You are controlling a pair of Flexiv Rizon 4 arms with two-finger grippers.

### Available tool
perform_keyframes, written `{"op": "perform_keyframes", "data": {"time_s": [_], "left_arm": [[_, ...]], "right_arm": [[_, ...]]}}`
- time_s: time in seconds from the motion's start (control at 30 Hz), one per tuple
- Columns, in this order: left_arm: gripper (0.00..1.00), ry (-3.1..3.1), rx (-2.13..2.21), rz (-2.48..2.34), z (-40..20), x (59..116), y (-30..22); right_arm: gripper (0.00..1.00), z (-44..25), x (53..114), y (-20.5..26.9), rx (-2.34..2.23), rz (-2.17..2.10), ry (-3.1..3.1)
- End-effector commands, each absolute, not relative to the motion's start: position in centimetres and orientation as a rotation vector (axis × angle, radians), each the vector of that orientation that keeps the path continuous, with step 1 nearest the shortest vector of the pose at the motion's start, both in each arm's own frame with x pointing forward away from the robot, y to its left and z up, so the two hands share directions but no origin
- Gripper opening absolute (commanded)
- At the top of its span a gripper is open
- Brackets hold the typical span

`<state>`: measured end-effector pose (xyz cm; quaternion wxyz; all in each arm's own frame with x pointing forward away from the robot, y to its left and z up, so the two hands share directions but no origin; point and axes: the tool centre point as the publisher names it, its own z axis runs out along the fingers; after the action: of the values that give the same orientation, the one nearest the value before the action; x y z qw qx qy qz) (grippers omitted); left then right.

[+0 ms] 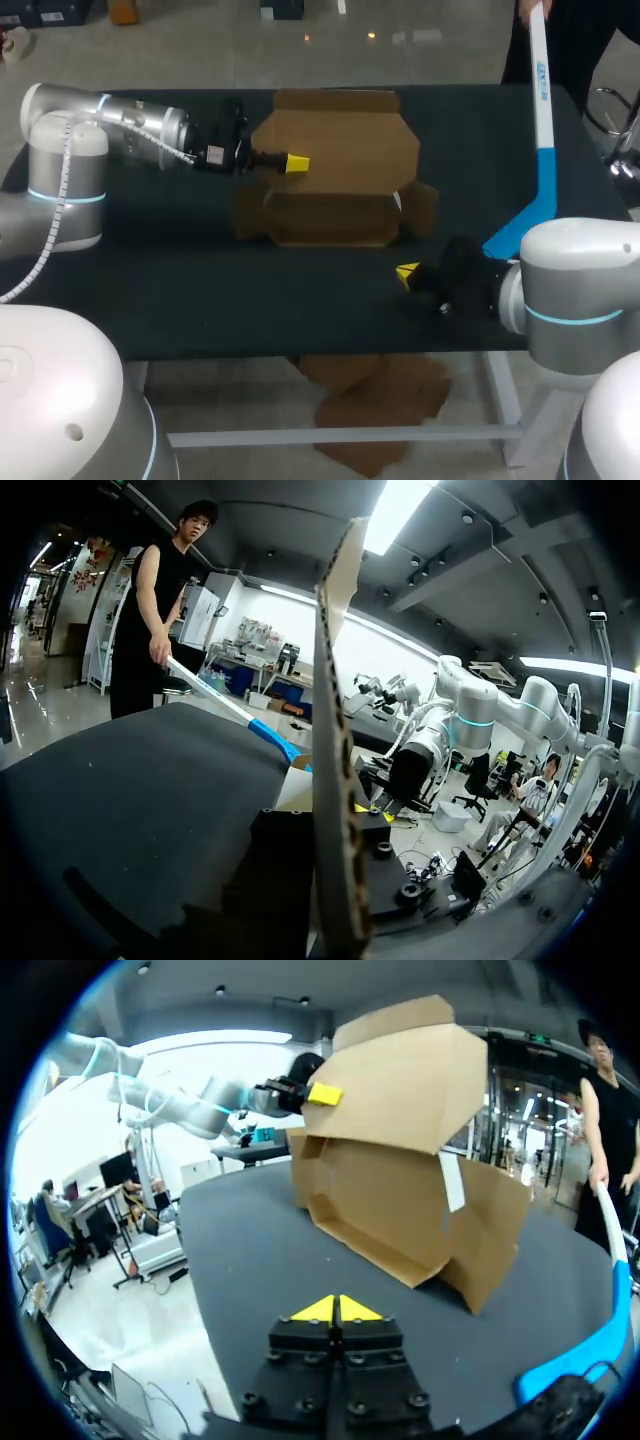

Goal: Assemble the packaging by folding the flat box into shape, placing the metal phone stand inside, and closing the box properly

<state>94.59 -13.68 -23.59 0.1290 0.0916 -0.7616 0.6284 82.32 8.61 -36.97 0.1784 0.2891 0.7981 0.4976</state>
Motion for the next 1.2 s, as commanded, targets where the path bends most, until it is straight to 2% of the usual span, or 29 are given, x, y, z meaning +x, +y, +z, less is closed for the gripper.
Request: {"op": "perform_keyframes", "data": {"time_s": [0.03, 0.1, 0.7, 0.8, 0.93, 1.2], "left_arm": [[0.00, -2.214, 0.262, 1.823, -23.9, 94.7, -13.7], [0.00, -2.214, 0.262, 1.823, -23.9, 94.7, -13.7], [0.00, -2.214, 0.262, 1.823, -23.9, 94.7, -13.7], [0.00, -2.214, 0.262, 1.823, -23.9, 94.7, -13.7], [0.00, -2.214, 0.262, 1.823, -23.9, 94.7, -13.7], [0.00, -2.214, 0.262, 1.823, -23.9, 94.7, -13.7]], "right_arm": [[0.00, -36.5, 81.3, 6.5, 0.772, 1.477, 2.289], [0.06, -36.5, 81.2, 6.0, 0.771, 1.488, 2.285], [0.15, -36.9, 81.7, 2.8, 0.785, 1.501, 2.268], [0.24, -36.7, 81.8, 2.4, 0.780, 1.497, 2.266], [0.29, -36.7, 82.2, 2.0, 0.775, 1.498, 2.264], [0.32, -37.1, 83.2, 1.7, 0.777, 1.509, 2.266]]}}
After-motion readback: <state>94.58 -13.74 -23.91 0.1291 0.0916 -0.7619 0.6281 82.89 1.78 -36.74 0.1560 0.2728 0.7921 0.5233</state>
